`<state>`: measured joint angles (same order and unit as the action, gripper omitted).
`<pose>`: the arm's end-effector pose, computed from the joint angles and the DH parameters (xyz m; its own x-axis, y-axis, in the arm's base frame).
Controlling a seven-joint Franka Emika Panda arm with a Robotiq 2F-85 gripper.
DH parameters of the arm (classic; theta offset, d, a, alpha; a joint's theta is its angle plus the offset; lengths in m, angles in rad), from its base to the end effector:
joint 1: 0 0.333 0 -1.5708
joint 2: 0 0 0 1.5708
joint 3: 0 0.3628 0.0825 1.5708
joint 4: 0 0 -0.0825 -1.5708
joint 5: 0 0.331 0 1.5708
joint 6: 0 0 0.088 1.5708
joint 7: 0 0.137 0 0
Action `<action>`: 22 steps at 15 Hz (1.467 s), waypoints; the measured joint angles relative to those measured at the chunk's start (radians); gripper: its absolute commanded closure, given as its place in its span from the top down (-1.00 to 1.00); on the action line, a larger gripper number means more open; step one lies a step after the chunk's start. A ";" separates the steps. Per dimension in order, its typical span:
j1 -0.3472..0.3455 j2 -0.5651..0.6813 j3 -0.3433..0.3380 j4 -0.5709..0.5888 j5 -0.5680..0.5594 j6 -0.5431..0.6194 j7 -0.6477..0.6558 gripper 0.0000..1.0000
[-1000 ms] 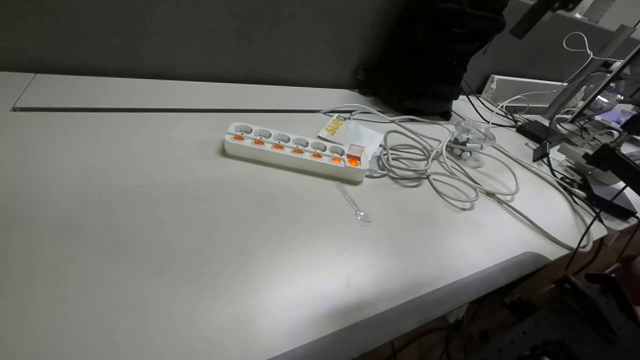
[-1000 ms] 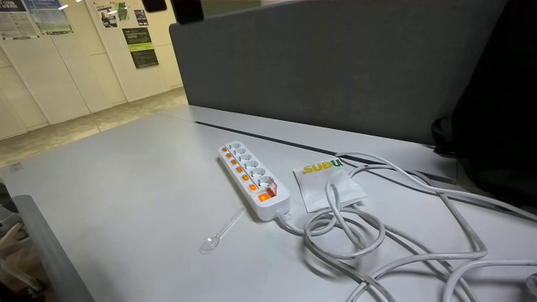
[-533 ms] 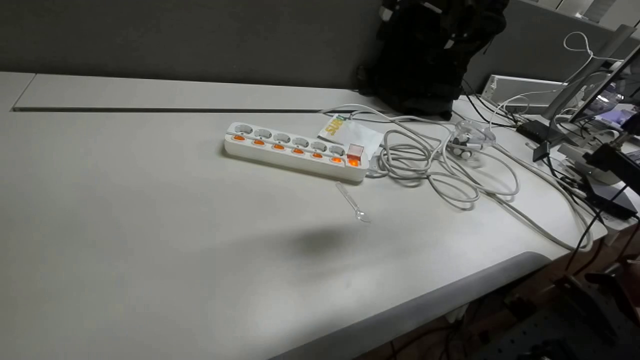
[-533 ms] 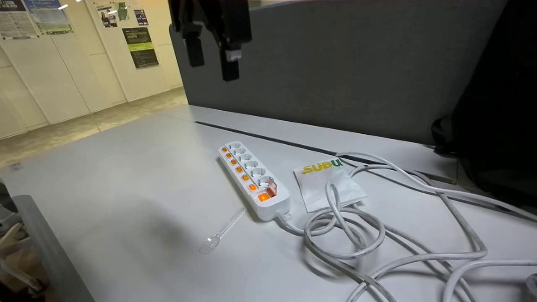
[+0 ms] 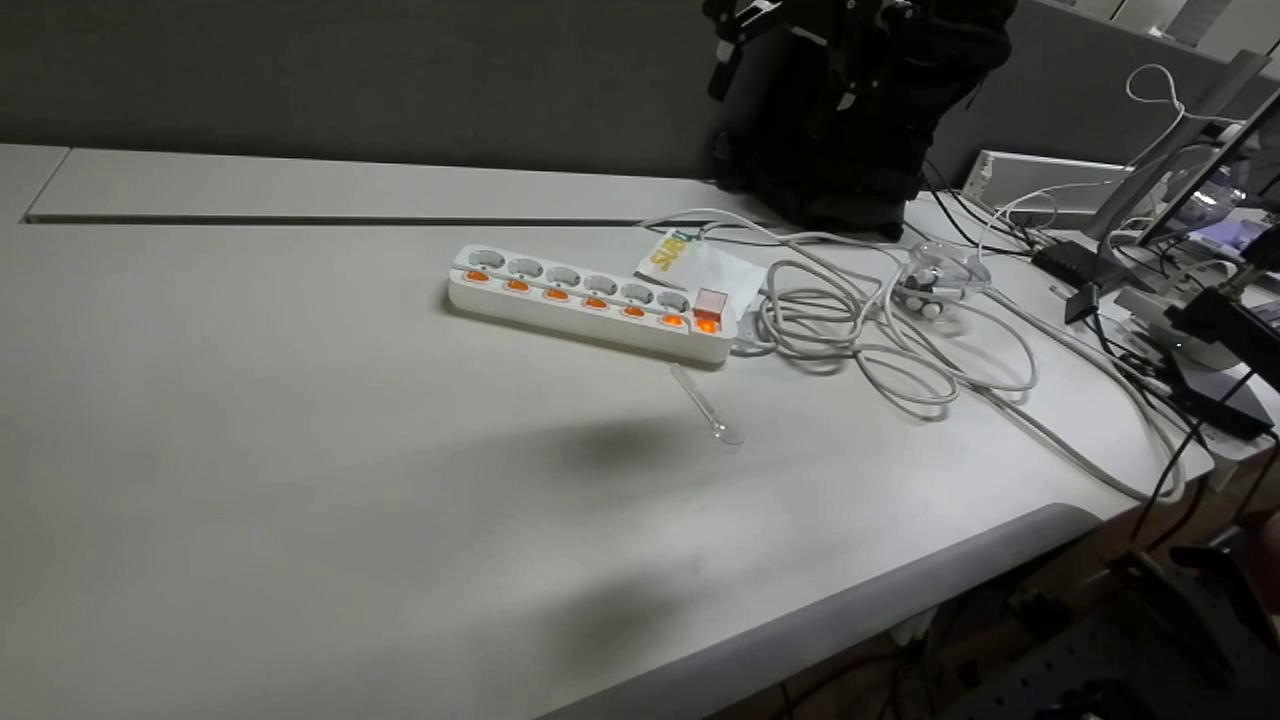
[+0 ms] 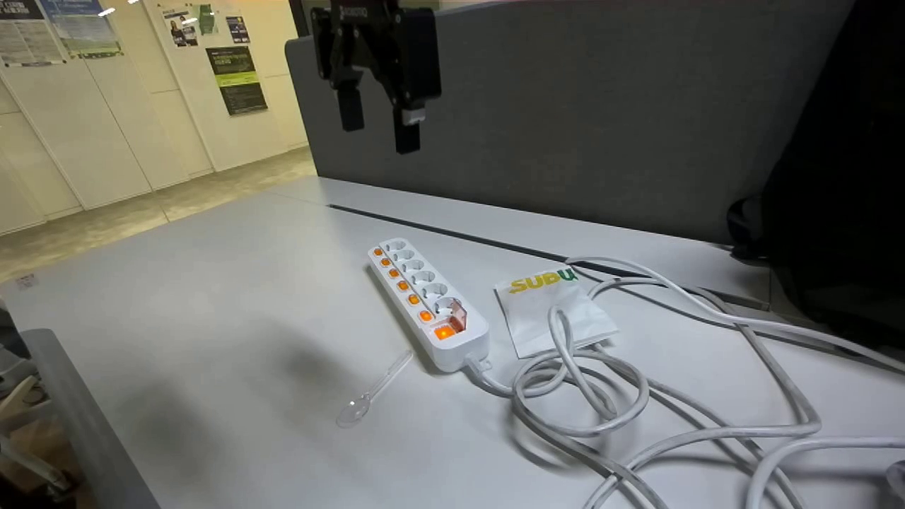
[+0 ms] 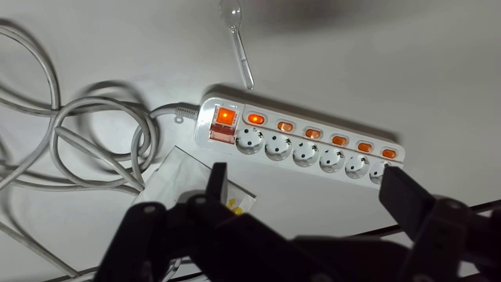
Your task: Turn on the fourth switch on the extension cable
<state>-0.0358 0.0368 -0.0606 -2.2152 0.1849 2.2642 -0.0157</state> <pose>0.4936 -0.0385 0.4129 0.9803 -0.1973 0.0063 -0.1945 -0.9708 -0.1406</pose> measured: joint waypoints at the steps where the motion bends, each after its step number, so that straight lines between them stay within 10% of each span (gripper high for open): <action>1: 0.000 0.001 0.000 0.000 -0.004 0.002 0.002 1.00; 10: 0.061 0.124 0.058 0.025 -0.046 0.162 0.203 1.00; 11: 0.070 0.150 0.062 0.039 -0.050 0.164 0.222 0.50; 22: 0.080 0.365 0.060 0.172 -0.024 0.174 0.275 -0.91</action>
<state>0.0444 0.4018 -0.0005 -2.0428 0.1605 2.4381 0.2595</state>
